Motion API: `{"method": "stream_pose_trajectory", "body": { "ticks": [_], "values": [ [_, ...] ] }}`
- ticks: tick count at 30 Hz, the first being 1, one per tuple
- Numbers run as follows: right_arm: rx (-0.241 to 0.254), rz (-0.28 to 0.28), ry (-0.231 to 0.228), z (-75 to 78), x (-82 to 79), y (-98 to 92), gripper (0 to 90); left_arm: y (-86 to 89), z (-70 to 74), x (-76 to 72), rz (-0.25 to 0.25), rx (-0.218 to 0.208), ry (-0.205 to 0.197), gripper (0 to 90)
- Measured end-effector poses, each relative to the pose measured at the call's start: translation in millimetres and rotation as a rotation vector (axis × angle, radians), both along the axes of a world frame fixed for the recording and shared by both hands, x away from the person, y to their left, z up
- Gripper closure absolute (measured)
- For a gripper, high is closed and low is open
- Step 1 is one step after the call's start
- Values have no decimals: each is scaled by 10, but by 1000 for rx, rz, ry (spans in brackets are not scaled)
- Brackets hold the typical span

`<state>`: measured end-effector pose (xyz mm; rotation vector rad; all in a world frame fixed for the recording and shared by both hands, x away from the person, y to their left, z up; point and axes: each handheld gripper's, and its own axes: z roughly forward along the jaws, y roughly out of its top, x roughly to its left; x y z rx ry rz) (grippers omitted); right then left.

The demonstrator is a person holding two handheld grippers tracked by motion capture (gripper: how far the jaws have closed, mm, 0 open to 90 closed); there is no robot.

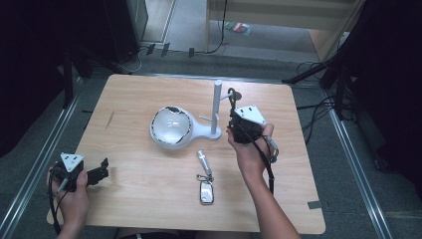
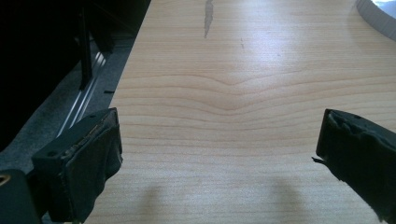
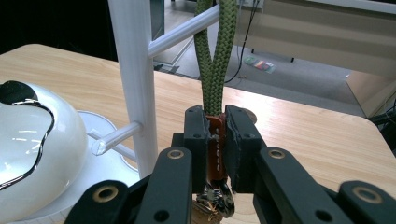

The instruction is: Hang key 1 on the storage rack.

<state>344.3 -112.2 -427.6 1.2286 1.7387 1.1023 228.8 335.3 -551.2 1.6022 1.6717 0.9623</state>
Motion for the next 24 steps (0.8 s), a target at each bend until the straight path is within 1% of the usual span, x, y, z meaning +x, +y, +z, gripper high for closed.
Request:
{"method": "stream_pose_trajectory", "body": {
  "ticks": [1,2,5,7,9,12,19,22,24],
  "values": [
    [0,0,0,0,0,0,813,0,0,0,0,0,0,4],
    [-15,0,-5,-3,-6,16,813,-3,0,0,2,-3,0,4],
    [-26,-2,-8,-7,-11,35,813,-3,0,0,2,-2,0,4],
    [-42,1,-12,-12,-16,54,812,-3,0,-1,2,-1,1,4],
    [-70,7,-18,-22,-17,77,811,-3,0,-1,2,0,1,4],
    [-90,17,-17,-36,-19,124,811,-2,0,0,1,-2,1,4],
    [-87,27,-3,-55,-10,159,809,-3,-1,0,3,-5,0,4],
    [-94,57,-4,-71,-10,173,807,-3,-1,1,2,-5,1,4],
    [-101,60,-2,-77,-10,177,806,-3,-1,0,2,-5,1,4]
  ]
}}
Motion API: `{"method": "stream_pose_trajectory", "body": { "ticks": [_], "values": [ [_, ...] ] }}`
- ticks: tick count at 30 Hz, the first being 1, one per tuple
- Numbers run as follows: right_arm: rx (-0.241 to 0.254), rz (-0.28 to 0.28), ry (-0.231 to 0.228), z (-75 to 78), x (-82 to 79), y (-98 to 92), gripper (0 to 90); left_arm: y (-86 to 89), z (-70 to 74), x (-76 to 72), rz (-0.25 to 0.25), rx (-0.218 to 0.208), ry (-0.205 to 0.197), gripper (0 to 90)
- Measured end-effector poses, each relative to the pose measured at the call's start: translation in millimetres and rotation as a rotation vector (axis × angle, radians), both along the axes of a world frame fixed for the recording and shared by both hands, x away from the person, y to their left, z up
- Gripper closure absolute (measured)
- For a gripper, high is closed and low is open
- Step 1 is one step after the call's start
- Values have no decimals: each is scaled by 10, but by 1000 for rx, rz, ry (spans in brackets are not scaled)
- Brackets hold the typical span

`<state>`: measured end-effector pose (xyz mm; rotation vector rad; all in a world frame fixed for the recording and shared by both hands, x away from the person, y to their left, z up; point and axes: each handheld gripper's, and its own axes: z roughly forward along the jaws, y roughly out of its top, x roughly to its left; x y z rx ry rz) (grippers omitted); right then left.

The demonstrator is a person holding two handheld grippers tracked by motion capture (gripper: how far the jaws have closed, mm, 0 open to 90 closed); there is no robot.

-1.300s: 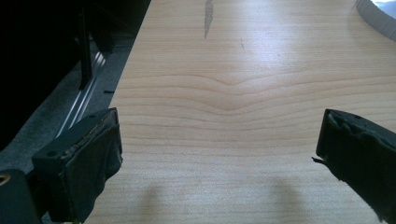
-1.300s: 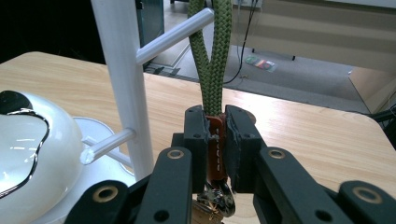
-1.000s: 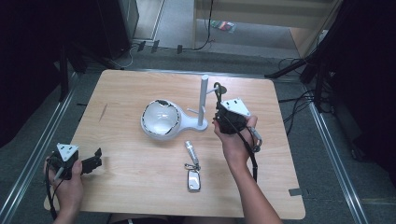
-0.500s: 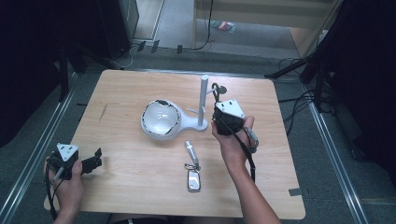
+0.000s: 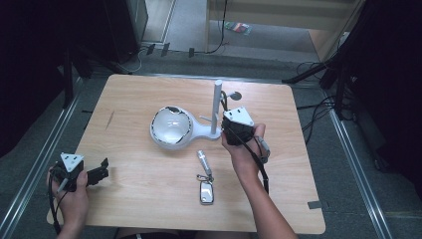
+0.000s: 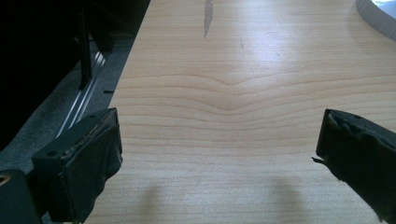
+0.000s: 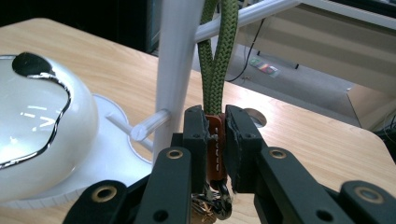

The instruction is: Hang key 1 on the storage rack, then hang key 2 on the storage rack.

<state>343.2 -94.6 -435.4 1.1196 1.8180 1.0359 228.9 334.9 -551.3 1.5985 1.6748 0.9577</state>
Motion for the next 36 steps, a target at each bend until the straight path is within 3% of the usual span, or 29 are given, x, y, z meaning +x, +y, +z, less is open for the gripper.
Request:
{"method": "stream_pose_trajectory", "body": {
  "ticks": [5,10,12,13,17,19,23,24,25,26,27,32,35,36],
  "values": [
    [-19,16,-21,-33,-3,-16,759,1,0,1,-2,3,0,4],
    [-27,22,-7,-40,-18,-27,730,1,0,1,-2,4,0,4],
    [-12,19,39,-38,-12,-55,729,1,0,1,-2,3,1,4],
    [-3,16,86,-28,-1,-82,727,-1,0,1,0,1,0,4],
    [7,29,141,-25,20,-130,702,-1,0,0,0,2,0,4],
    [-15,34,187,-39,30,-161,702,-1,0,0,0,2,0,4],
    [-29,53,234,-58,33,-170,703,-1,1,0,-2,6,2,4],
    [-40,70,277,-71,38,-157,698,-1,1,0,0,4,2,4],
    [-40,70,277,-71,38,-157,698,-1,1,0,0,4,2,4],
    [-79,89,356,-72,54,-133,685,-1,1,0,0,3,2,4],
    [-98,100,387,-80,62,-118,669,-1,1,0,-1,4,2,4],
    [-144,130,491,-145,79,-48,607,-1,0,0,0,2,0,4],
    [-160,141,522,-172,83,-24,596,-1,1,1,0,4,2,4],
    [-159,146,564,-192,81,-2,595,-2,1,0,-1,4,2,4]
  ]
}}
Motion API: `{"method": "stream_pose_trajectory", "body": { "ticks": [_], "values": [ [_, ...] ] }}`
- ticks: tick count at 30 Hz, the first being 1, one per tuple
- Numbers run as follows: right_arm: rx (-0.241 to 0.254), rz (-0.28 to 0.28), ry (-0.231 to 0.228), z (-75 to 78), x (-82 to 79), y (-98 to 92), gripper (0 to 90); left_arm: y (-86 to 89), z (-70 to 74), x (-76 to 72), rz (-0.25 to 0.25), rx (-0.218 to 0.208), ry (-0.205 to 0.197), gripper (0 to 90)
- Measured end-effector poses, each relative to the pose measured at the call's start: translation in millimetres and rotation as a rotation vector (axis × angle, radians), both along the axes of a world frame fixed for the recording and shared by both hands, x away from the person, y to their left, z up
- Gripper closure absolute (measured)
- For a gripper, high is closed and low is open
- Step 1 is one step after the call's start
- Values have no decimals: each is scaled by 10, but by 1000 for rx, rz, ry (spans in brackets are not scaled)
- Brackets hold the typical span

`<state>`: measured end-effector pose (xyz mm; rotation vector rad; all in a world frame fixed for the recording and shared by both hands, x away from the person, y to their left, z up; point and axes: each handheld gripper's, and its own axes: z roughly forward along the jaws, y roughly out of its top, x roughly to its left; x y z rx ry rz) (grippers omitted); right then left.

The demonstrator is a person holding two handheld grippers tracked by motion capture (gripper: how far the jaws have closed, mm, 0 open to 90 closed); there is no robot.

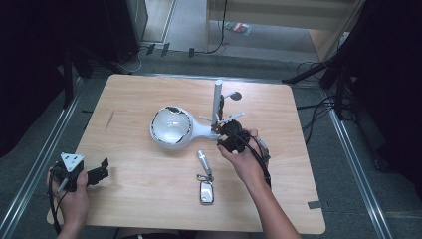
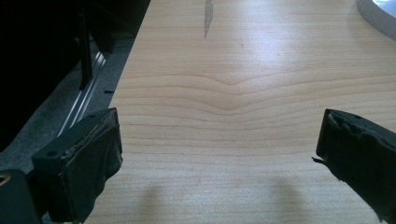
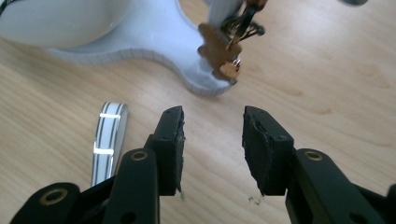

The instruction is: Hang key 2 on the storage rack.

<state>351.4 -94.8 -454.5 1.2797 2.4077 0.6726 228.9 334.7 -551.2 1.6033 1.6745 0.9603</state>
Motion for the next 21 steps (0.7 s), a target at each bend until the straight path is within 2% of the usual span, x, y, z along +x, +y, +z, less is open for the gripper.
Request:
{"method": "stream_pose_trajectory", "body": {
  "ticks": [8,11,14,21],
  "values": [
    [-22,19,60,-47,1,37,595,0,0,0,0,0,0,4],
    [-45,29,94,-79,-7,58,597,1,-1,0,1,-2,-2,4],
    [-38,30,142,-110,-2,71,603,0,-1,0,1,-2,-2,4],
    [-66,37,181,-161,-9,105,603,1,0,-1,0,2,-1,4]
  ]
}}
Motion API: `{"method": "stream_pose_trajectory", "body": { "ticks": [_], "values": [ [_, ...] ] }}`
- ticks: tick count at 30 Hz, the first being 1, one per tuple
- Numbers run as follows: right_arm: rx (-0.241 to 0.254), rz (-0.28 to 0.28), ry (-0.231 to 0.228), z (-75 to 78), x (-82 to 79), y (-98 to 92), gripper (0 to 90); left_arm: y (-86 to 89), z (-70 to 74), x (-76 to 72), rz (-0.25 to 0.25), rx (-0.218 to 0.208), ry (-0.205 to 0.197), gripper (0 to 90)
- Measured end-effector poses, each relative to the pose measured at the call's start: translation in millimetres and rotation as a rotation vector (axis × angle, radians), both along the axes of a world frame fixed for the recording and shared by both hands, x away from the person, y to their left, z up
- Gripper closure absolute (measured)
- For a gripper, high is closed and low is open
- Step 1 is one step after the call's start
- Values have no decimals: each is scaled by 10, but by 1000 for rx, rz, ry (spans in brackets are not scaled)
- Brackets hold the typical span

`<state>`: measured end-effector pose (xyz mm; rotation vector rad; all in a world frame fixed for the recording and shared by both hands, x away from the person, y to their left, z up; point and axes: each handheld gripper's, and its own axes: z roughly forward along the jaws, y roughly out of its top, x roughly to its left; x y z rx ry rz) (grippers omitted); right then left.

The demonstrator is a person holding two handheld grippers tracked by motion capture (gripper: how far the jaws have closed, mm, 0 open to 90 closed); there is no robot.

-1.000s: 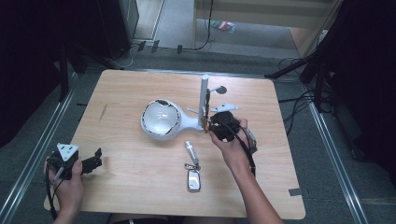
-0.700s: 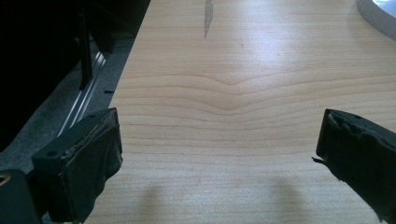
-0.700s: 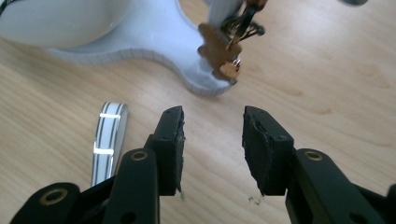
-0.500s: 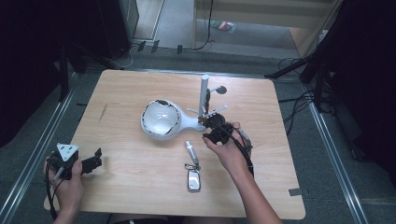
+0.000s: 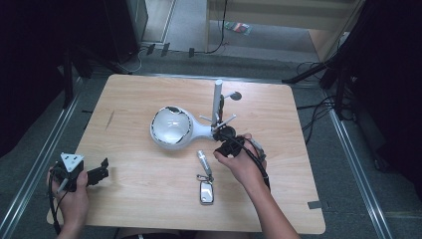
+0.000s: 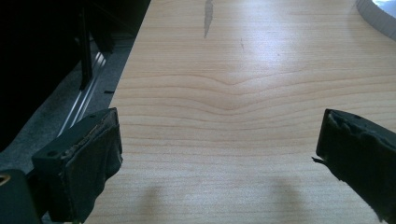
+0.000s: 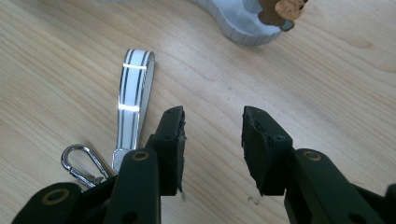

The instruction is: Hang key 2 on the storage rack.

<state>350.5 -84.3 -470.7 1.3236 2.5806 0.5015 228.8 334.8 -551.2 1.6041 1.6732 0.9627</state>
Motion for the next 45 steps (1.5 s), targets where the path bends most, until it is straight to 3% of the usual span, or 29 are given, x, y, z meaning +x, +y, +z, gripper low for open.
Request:
{"method": "stream_pose_trajectory", "body": {
  "ticks": [17,31,45],
  "values": [
    [-14,33,106,-130,-26,136,606,-1,-1,0,1,-4,-1,4],
    [-13,115,117,-221,-45,346,653,1,-1,0,1,-6,-1,4],
    [50,116,155,-286,51,382,696,1,-1,1,0,-6,-1,4]
  ]
}}
